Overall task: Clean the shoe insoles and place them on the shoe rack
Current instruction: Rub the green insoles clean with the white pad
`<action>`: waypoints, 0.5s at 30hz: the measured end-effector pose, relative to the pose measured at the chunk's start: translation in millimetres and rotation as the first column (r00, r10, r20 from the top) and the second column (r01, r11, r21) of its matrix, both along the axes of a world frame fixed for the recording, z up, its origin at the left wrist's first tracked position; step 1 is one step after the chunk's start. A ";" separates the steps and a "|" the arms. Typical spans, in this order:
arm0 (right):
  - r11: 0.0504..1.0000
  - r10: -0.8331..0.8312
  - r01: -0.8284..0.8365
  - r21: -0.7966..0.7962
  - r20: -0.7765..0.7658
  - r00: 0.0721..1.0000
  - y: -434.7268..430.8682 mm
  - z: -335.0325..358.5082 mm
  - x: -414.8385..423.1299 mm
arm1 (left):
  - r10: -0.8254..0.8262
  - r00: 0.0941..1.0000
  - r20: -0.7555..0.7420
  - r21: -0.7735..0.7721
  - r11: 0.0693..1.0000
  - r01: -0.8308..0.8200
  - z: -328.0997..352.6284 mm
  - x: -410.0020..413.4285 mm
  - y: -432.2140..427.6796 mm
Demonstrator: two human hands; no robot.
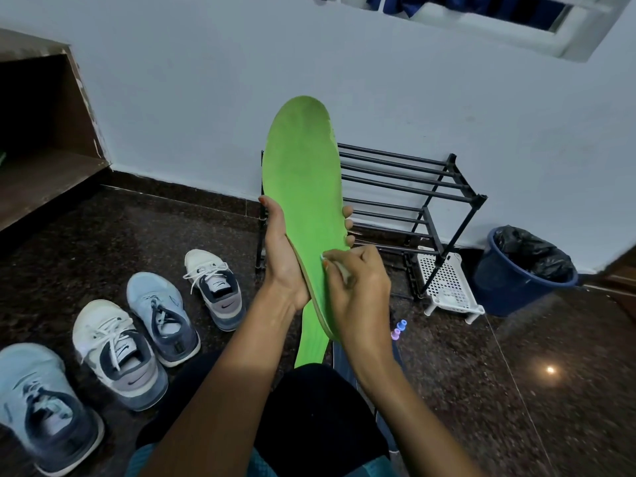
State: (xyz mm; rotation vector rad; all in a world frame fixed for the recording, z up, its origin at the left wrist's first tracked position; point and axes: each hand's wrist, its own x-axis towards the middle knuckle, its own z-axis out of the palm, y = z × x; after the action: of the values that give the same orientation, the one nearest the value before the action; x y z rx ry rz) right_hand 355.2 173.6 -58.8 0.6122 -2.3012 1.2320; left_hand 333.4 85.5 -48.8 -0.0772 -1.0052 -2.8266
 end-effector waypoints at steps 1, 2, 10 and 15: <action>1.000 0.028 -0.028 -0.012 0.008 1.000 -0.3 -2.1 4.8 | 0.002 1.000 -0.005 0.008 1.000 -0.002 0.7 0.1 -0.5; 0.998 0.059 -0.059 -0.028 0.017 0.998 -0.1 -3.7 10.5 | 0.007 1.000 -0.012 0.016 1.000 -0.007 0.9 0.0 -1.2; 0.998 0.032 -0.031 0.048 -0.027 0.999 4.2 -0.1 9.3 | -0.012 0.999 -0.032 0.020 1.000 0.013 -0.4 -1.4 -1.5; 0.995 -0.080 0.083 0.060 -0.059 0.995 3.7 1.3 -9.5 | 0.015 1.000 -0.011 -0.001 1.000 -0.015 -1.7 -1.7 -0.3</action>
State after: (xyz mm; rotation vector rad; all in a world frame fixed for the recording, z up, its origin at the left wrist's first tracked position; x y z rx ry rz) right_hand 345.7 177.3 -57.5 0.5614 -2.3013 1.0955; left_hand 331.7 85.2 -50.4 -0.0854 -1.0002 -2.8089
